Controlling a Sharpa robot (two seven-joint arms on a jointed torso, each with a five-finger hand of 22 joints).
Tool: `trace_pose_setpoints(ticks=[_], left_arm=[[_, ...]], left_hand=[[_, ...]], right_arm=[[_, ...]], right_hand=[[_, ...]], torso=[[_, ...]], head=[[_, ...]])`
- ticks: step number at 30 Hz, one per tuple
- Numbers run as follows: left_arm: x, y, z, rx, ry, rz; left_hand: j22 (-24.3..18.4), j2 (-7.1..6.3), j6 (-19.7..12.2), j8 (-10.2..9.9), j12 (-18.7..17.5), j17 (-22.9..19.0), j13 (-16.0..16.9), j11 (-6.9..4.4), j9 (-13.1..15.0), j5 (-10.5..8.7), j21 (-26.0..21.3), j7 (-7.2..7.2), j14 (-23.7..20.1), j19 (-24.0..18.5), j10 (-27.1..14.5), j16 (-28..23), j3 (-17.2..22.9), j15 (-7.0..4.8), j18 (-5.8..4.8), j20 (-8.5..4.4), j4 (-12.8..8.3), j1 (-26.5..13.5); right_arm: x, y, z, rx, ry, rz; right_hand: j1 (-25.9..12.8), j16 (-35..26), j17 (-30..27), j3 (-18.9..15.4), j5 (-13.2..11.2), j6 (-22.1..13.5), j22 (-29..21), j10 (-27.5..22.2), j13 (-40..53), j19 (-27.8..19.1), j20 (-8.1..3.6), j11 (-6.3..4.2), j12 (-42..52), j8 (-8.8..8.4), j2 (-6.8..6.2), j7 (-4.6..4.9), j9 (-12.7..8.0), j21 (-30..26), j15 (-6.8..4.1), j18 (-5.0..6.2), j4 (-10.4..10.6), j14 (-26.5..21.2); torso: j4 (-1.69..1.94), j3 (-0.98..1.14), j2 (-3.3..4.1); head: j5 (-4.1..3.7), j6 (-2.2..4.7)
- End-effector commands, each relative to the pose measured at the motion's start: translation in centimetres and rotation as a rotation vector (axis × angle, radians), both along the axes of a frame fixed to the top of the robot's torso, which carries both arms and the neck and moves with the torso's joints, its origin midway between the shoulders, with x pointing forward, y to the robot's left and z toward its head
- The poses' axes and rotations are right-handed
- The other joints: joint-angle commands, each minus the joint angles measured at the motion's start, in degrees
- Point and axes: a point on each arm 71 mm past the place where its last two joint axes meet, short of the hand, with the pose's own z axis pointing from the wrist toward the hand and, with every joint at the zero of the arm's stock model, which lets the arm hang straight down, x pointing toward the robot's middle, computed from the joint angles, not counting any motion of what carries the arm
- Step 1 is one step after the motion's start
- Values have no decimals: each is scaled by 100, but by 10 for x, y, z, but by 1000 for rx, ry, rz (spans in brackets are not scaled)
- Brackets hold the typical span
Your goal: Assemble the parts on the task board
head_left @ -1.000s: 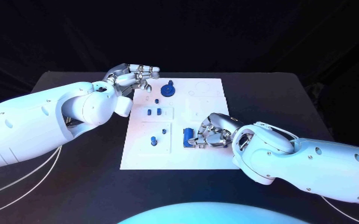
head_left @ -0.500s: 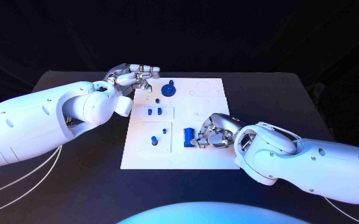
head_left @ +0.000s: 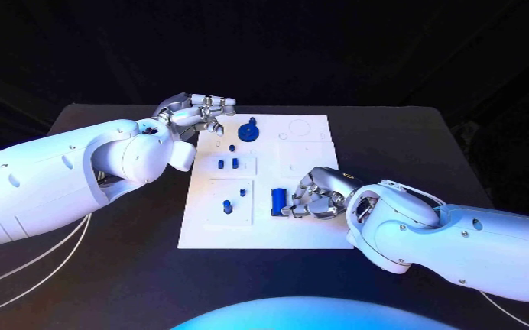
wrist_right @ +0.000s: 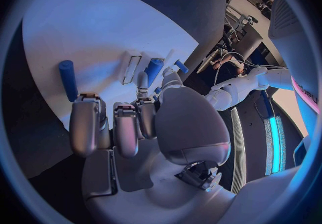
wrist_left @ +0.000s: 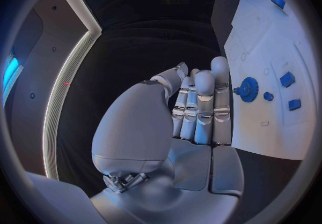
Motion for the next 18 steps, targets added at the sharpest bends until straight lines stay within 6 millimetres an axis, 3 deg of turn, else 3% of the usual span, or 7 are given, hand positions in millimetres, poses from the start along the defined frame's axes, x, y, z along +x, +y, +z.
trace_pose_setpoints(ticks=[1, 5, 11, 15, 18], left_arm=[[-1, -2, 1, -4, -7, -18], [-1, -2, 1, -4, -8, -19], [-1, -2, 1, -4, -9, -18], [-1, -2, 1, -4, -9, -19], [-1, -1, 1, -4, -10, -18]], left_hand=[[-10, 1, -36, 20, 36, -6, 8, -1, -7, 17, -27, -12, -31, 3, -51, 30, -28, -8, 78, 47, 5, -52], [-10, 1, -36, 20, 36, -6, 8, -1, -7, 17, -27, -12, -31, 3, -51, 30, -28, -8, 78, 47, 5, -52], [-10, 1, -36, 20, 36, -6, 8, -1, -7, 17, -27, -12, -31, 3, -51, 30, -28, -8, 78, 47, 5, -52], [-10, 1, -36, 20, 36, -6, 8, -1, -7, 17, -27, -12, -31, 3, -51, 30, -28, -8, 78, 47, 5, -52], [-10, 1, -36, 20, 36, -6, 8, -1, -7, 17, -27, -12, -31, 3, -51, 30, -28, -8, 78, 47, 5, -52]], right_arm=[[0, -1, 0, -7, -9, 16], [0, -7, 2, -3, -24, 1], [3, -34, 12, -14, -90, -33], [3, -55, 17, -47, -132, -61], [2, -67, 19, -72, -149, -77]], right_hand=[[53, 20, 1250, -17, -30, -9, 1135, 14, 509, 201, -34, -8, -13, 25, -9, -25, 8, -39, -38, -83, -8, 551], [104, 13, 1237, -12, -6, -30, 1133, 7, 501, 198, -34, -7, -27, 13, 24, -22, 10, -54, -39, -81, -17, 549], [404, 2, 1216, 35, 85, -227, 1125, -51, 438, 182, -9, 56, -127, -214, 155, 62, -89, -120, 5, -73, -92, 543], [490, 5, 1221, 41, 94, -248, 1135, -49, 442, 191, 9, 79, -128, -308, 174, 90, -140, -90, 26, -79, -113, 545], [491, 9, 1231, 38, 95, -239, 1142, -44, 449, 199, 11, 80, -120, -312, 175, 91, -142, -64, 27, -84, -110, 547]], torso=[[-4, 0, 0], [-1, 0, -5], [-15, -8, -10], [-35, -14, -15], [-60, -7, -11]], head=[[0, 5], [-11, 10], [-101, 31], [-147, 36], [-163, 38]])
